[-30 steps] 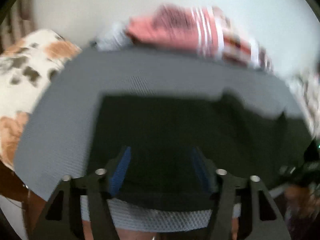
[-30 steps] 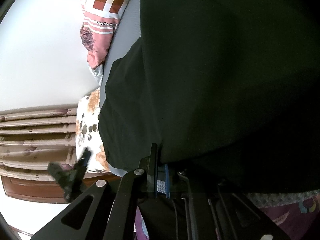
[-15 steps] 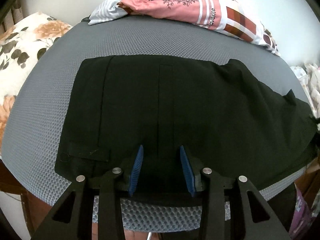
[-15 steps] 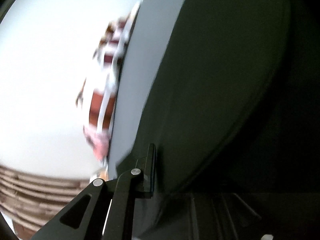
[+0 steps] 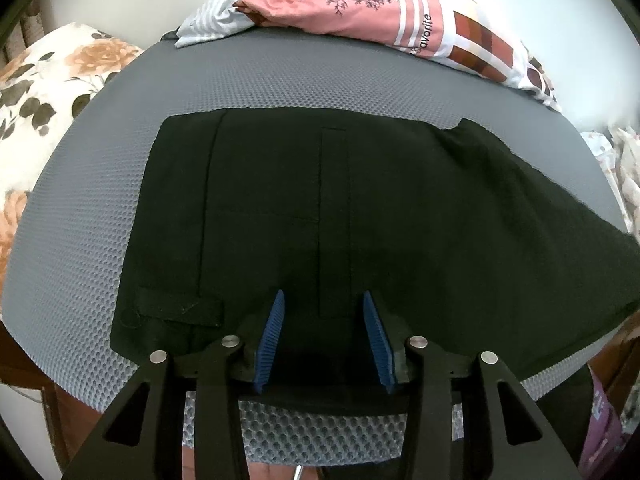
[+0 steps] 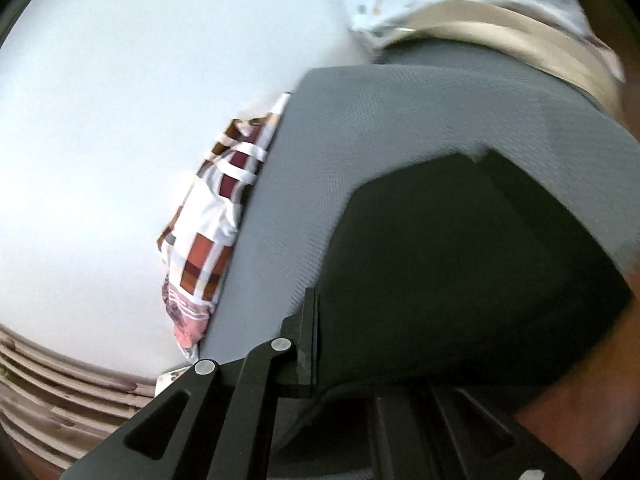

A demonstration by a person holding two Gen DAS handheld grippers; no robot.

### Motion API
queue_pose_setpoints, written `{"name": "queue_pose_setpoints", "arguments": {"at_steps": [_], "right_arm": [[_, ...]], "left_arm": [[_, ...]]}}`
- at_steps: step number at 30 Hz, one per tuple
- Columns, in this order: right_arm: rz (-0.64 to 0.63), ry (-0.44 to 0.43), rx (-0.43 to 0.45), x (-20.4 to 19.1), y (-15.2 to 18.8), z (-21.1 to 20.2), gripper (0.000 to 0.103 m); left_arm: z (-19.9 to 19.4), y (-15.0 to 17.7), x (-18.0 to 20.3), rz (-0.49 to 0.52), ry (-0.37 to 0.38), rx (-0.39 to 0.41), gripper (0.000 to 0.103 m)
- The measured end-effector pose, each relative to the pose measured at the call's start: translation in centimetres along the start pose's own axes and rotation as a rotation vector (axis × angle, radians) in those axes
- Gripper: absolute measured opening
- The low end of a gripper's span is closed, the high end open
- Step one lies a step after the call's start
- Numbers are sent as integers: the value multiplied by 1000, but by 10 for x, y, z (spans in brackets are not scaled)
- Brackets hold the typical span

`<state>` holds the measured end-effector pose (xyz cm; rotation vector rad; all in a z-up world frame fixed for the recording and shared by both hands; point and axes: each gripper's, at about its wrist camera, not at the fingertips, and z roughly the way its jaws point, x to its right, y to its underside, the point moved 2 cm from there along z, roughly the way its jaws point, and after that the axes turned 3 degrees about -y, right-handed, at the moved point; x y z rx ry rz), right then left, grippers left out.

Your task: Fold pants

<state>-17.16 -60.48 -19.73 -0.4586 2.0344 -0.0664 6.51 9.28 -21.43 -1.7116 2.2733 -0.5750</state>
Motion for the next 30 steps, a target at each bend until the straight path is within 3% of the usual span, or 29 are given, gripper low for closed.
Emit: {"name": "queue_pose_setpoints", "arguments": {"at_steps": [4,6,9,12,17,22,24,27,30], "right_arm": [[117,24,-48,58,20,-3,1],[167,-46,-41,72,22,-6,0],[183,-76,-31,76,20,-5,1],[262,-148,-8,91,16,-18,10],[194,-87,112,102,5,-57,12],[139,-29,123,107,-5,-71,11],[159,-41,142,114,-9,-75,9],[245,-51,248,135,-8,-100,13],[264,-44,211,144,-1,-104,13]], "left_arm": [[0,0,1,14,0,3,44],[1,-1,2,21,-4,3,45],[1,-1,3,19,-10,-1,45],[1,-1,3,19,-17,3,46],[1,0,4,21,-28,13,48],[1,-1,7,22,-36,17,50],[1,-2,7,20,-37,16,50],[1,-1,6,11,-37,20,51],[0,-1,7,13,-41,27,54]]}}
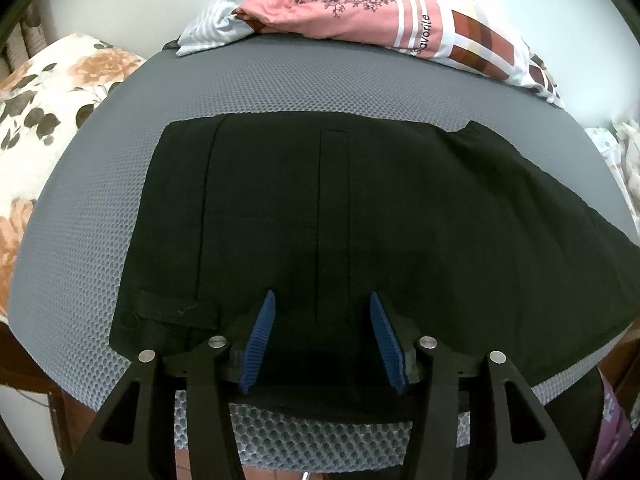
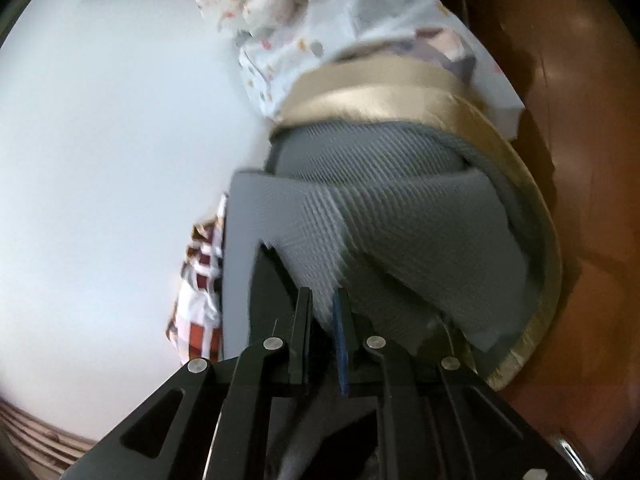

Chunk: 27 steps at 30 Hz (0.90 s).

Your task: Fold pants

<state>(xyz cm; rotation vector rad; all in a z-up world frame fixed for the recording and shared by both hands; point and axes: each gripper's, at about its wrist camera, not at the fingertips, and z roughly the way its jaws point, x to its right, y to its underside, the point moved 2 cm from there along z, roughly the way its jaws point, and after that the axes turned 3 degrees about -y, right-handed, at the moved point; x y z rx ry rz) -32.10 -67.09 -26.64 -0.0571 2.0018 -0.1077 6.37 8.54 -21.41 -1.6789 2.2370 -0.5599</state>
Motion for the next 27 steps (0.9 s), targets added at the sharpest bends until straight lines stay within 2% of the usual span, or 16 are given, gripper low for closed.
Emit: {"name": "queue_pose_setpoints", "arguments": {"at_steps": [2,5,11,12,13,14,15,16,23,25,27], "right_arm": [[-31,18,-48,-2,8,4,13],[-53,4,-85,-10,16,13,15],[-58,-35,-116,-25,18,19,17],[-49,-55,-118,-28,17,17,23],[-33,-72,-114,-28,17,15,38],[-15,-87,-108,-26,15,14,47],[10,-103,-104,-23,14,13,62],[26,-114,-106,-23,13,14,68],[81,-190,-140,-24,18,24,69],[92,-232,-135,-26,20,22,74],[77,-208,-123,-26,20,20,78]], "left_arm": [[1,1,2,4,10,-2,62],[2,4,13,50,-29,16,67],[2,4,9,26,-14,16,68],[2,4,9,20,-11,18,68],[2,5,9,19,-10,20,69],[2,5,9,20,-9,22,69],[2,5,10,22,-11,25,70],[2,5,10,22,-10,26,70],[2,6,10,18,-6,24,70],[1,6,10,17,-5,24,70],[1,6,10,19,-6,24,71]]}}
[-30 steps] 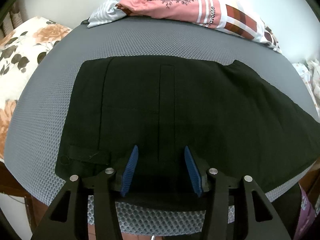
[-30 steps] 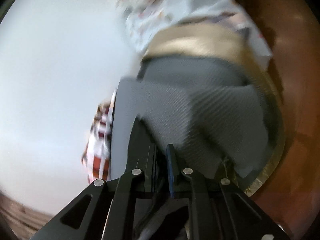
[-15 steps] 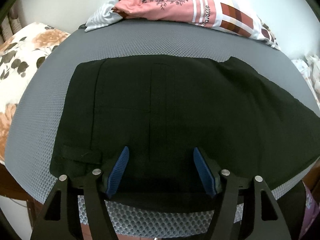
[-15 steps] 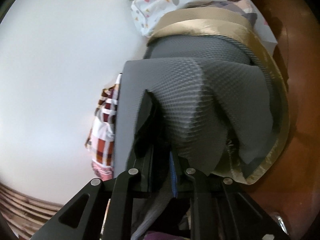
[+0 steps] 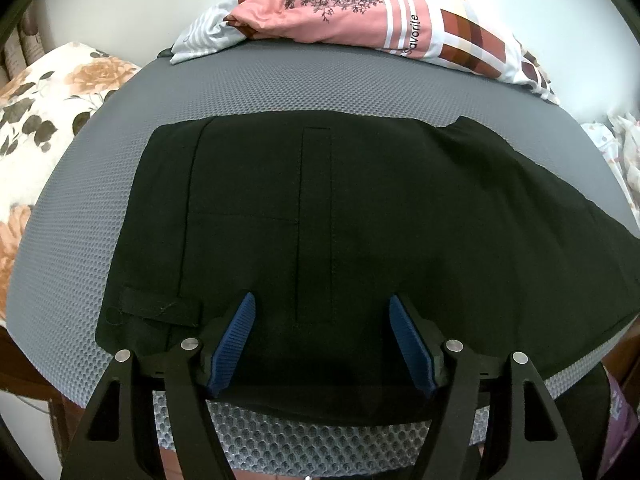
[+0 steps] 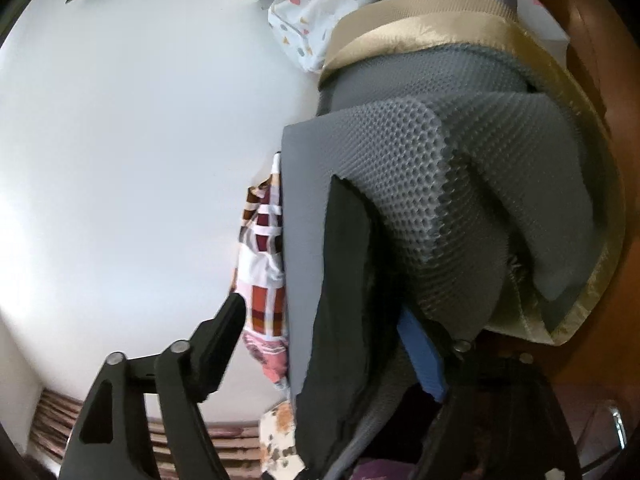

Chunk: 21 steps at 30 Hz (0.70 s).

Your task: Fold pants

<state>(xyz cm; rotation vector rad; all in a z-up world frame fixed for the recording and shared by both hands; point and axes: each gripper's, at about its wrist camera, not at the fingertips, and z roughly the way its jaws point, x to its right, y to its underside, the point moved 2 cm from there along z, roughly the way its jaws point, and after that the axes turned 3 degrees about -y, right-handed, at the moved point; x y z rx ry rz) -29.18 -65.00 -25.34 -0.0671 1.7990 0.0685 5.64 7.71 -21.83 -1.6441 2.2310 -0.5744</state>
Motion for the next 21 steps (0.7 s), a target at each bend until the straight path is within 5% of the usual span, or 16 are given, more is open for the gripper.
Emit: {"name": "queue_pose_setpoints", "arguments": {"at_steps": [5,6,9,16,19,21], "right_arm": [[-36,52,-9,2,3,5,78],[-55,51,-10,0,4,7,73],[-161,103,-41,-14,8,17,38],[-234,238,-106,-14,9,51,36],[-279,326,-116,-16,11,61,13],[-270,338,-113,-15,10,62,13]], "left_arm": [[-1,0,1,-5,-1,6,71],[-1,0,1,-4,-1,6,72],[-1,1,1,-3,-1,7,72],[0,1,2,2,1,15,75],[1,1,3,10,1,21,76],[1,1,4,15,2,24,78]]}}
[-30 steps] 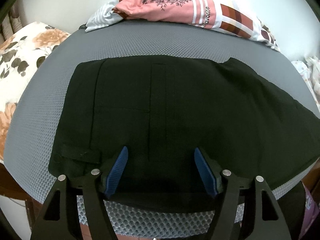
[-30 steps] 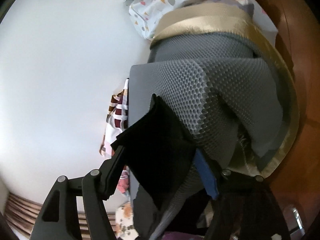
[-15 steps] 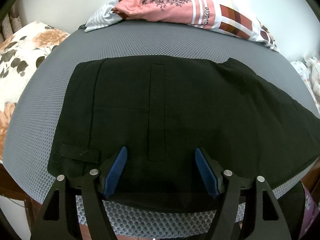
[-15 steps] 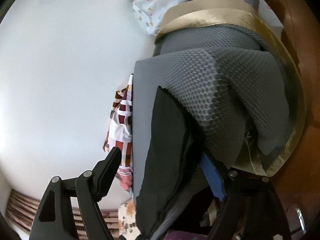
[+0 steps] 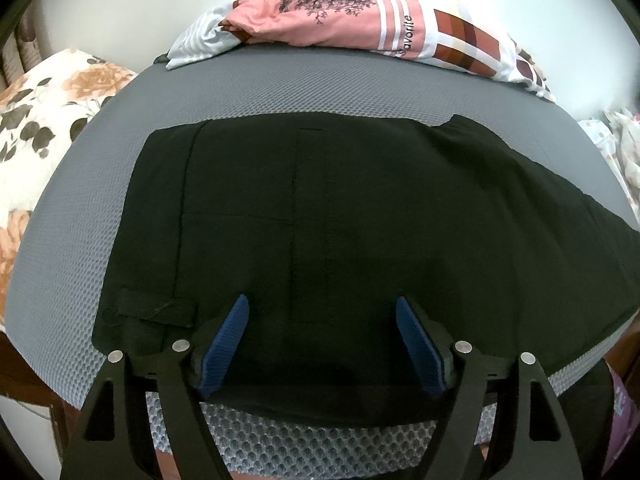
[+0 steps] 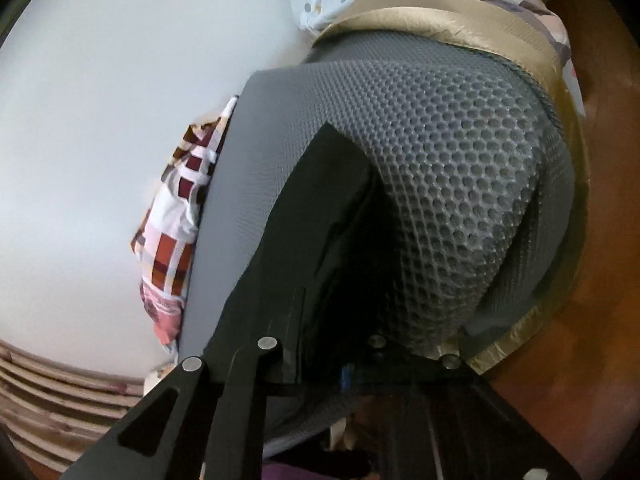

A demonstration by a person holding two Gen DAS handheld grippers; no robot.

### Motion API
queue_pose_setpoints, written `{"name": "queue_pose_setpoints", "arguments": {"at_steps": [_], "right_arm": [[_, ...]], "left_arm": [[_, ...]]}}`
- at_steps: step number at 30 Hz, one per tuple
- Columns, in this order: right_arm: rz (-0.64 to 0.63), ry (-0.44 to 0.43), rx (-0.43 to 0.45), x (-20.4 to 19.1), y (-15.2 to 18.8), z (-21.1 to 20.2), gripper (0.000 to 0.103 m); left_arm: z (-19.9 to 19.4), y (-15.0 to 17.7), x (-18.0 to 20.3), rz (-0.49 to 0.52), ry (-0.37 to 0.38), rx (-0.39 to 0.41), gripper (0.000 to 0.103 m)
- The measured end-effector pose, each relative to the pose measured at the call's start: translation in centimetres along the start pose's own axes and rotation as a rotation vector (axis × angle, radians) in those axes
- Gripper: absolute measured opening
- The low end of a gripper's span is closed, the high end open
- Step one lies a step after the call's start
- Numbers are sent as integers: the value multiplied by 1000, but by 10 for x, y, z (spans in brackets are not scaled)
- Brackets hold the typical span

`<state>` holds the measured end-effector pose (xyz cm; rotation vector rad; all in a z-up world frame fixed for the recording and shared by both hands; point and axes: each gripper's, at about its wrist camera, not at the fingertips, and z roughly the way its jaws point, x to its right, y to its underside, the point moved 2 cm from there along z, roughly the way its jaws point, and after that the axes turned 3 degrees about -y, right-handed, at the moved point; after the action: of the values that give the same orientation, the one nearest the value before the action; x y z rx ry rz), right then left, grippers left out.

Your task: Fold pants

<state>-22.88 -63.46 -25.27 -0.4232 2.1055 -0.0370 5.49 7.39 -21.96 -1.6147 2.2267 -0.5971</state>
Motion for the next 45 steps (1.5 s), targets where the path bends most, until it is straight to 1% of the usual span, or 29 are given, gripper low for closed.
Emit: {"name": "queue_pose_setpoints", "arguments": {"at_steps": [2,4,5,7,9,11,12,13,17,20,23,26,28,31,33,34,35,36,37,38,39,40,41,42,43,44,45], "right_arm": [[-6,14,-1,-1,0,-1,13],[-12,-17,2,-4,0,-2,14],[-9,-25,6,-4,1,-3,16],[8,-25,14,-3,1,-3,17],[25,-17,15,0,2,-1,21],[44,-30,21,-1,2,2,21],[30,-15,27,-3,1,3,18],[12,20,25,-5,1,4,12],[-9,69,20,-10,-3,7,9],[-40,105,25,-20,-9,16,9],[-44,98,38,-30,-19,30,10],[-54,60,71,-46,-33,45,10],[-88,64,89,-56,-39,51,10],[-105,116,70,-48,-37,61,9],[-93,73,67,-37,-32,56,10],[-72,60,70,-34,-29,51,16],[-44,52,78,-30,-24,43,19],[-21,61,93,-26,-18,32,28],[-12,79,118,-25,-12,18,34],[-9,96,139,-25,-3,5,34],[-9,62,153,-30,9,-12,34],[-24,27,144,-39,20,-19,34],[-71,19,122,-55,34,-25,34],[-112,-22,88,-72,52,-27,34],[-119,-105,41,-83,65,-24,34],[-104,-226,-52,-96,82,-13,34],[-81,-304,-161,-109,103,5,34]], "left_arm": [[0,0,0,3,2,2,79],[0,0,0,2,6,2,79],[0,0,-1,2,7,2,79],[-1,0,-1,1,9,1,79],[-1,1,0,3,10,3,79],[-1,1,0,10,10,3,79],[-1,1,0,12,10,2,79],[0,1,0,10,12,0,79],[0,1,1,11,13,4,82],[2,2,2,9,2,30,87],[4,-1,4,13,-14,50,91],[7,-4,6,7,-24,63,93],[7,-4,7,6,-28,68,93],[6,-3,8,10,-29,73,93],[6,-3,7,10,-25,69,93],[5,-2,7,9,-25,65,93],[4,-2,6,9,-24,62,93],[4,-3,7,9,-23,57,93],[3,-3,7,9,-21,49,93],[2,-4,6,7,-17,44,93],[-1,-6,5,-8,-7,43,93],[-4,-6,4,-21,1,51,93],[-7,-7,3,-33,9,59,93],[-9,-8,2,-42,14,67,93],[-13,-9,3,-46,17,77,93],[-15,-10,4,-45,17,85,93],[-20,-10,6,-39,10,102,93]]}}
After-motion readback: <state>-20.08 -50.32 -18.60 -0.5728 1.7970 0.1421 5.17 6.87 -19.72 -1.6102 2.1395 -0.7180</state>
